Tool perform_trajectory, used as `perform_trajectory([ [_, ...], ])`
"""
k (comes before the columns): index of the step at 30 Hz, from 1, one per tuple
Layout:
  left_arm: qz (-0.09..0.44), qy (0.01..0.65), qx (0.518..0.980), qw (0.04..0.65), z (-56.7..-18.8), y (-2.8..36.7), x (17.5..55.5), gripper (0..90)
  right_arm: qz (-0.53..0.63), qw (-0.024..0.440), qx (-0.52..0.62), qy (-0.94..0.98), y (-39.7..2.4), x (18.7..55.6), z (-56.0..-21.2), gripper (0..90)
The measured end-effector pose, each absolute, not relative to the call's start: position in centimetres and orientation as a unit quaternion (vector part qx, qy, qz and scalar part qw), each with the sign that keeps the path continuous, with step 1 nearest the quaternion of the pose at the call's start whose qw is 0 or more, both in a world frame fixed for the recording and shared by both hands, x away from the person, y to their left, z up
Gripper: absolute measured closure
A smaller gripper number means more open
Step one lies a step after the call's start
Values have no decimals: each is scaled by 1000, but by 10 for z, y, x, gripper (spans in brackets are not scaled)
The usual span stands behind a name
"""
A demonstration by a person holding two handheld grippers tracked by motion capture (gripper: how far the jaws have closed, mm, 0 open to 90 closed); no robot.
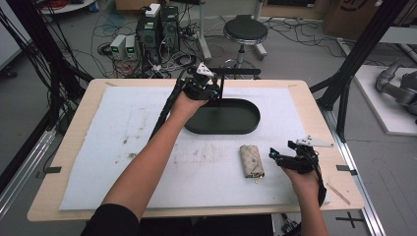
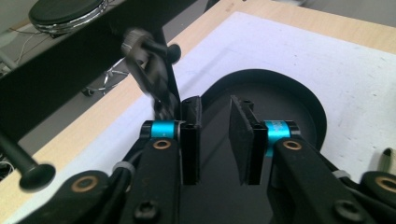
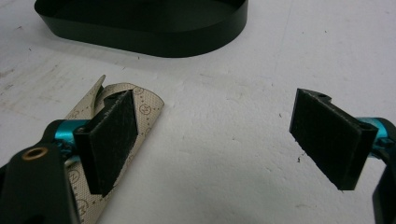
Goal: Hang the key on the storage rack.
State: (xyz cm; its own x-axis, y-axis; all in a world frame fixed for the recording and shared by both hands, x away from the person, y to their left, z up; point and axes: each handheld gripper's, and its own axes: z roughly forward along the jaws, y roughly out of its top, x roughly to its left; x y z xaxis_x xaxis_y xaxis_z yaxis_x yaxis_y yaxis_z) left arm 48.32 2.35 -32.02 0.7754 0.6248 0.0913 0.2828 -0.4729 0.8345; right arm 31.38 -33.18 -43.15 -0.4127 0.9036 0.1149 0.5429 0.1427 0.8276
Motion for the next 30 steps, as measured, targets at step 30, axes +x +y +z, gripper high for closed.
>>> perform_trajectory([
  [30, 140, 289, 814, 485, -370, 126, 395, 395, 414, 218, 503, 727, -325, 310, -434, 158],
])
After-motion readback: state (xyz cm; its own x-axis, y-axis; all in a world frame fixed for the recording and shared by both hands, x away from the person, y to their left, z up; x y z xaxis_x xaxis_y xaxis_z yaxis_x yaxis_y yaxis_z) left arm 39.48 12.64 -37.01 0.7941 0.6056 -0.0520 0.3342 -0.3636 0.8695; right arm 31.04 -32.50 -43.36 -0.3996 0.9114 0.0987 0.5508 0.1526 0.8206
